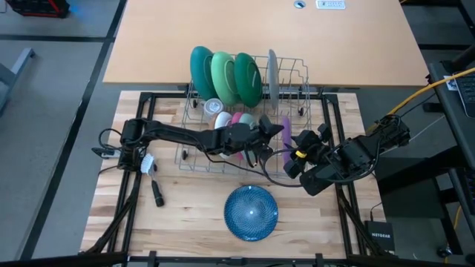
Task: Sort dishes
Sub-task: Adjust the plates in the dish rack
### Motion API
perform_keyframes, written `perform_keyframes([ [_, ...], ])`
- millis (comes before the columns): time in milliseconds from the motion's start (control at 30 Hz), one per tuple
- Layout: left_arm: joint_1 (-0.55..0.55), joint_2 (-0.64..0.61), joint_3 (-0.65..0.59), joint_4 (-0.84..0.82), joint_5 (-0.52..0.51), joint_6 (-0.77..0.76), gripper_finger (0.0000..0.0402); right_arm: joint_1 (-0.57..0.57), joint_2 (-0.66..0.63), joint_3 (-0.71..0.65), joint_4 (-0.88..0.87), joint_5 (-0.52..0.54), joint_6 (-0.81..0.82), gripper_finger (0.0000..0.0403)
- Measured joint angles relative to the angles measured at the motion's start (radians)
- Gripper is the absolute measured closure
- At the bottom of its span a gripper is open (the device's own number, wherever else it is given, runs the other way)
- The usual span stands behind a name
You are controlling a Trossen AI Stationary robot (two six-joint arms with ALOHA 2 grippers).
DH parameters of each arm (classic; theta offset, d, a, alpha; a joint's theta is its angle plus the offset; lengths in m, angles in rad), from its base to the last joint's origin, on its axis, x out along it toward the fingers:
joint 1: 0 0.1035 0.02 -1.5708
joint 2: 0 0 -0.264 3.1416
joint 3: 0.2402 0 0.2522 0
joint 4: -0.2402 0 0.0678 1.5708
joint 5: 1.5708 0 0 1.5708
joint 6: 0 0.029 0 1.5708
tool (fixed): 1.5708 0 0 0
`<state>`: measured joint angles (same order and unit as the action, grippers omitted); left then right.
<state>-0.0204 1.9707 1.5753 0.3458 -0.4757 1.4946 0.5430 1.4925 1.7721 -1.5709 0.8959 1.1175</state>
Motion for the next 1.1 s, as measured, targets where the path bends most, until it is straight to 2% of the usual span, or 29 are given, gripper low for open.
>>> perform_keyframes([
  [400, 0.000, -0.089, 0.000, -0.017, -0.008, -0.056, 0.0401, 0.000, 0.000, 0.000, -0.001, 0.000, 0.000, 0.0259],
  [1100, 0.017, -0.090, 0.001, -0.216, -0.017, -0.197, 0.0401, 0.000, 0.000, 0.000, 0.000, -0.026, -0.001, 0.0259],
])
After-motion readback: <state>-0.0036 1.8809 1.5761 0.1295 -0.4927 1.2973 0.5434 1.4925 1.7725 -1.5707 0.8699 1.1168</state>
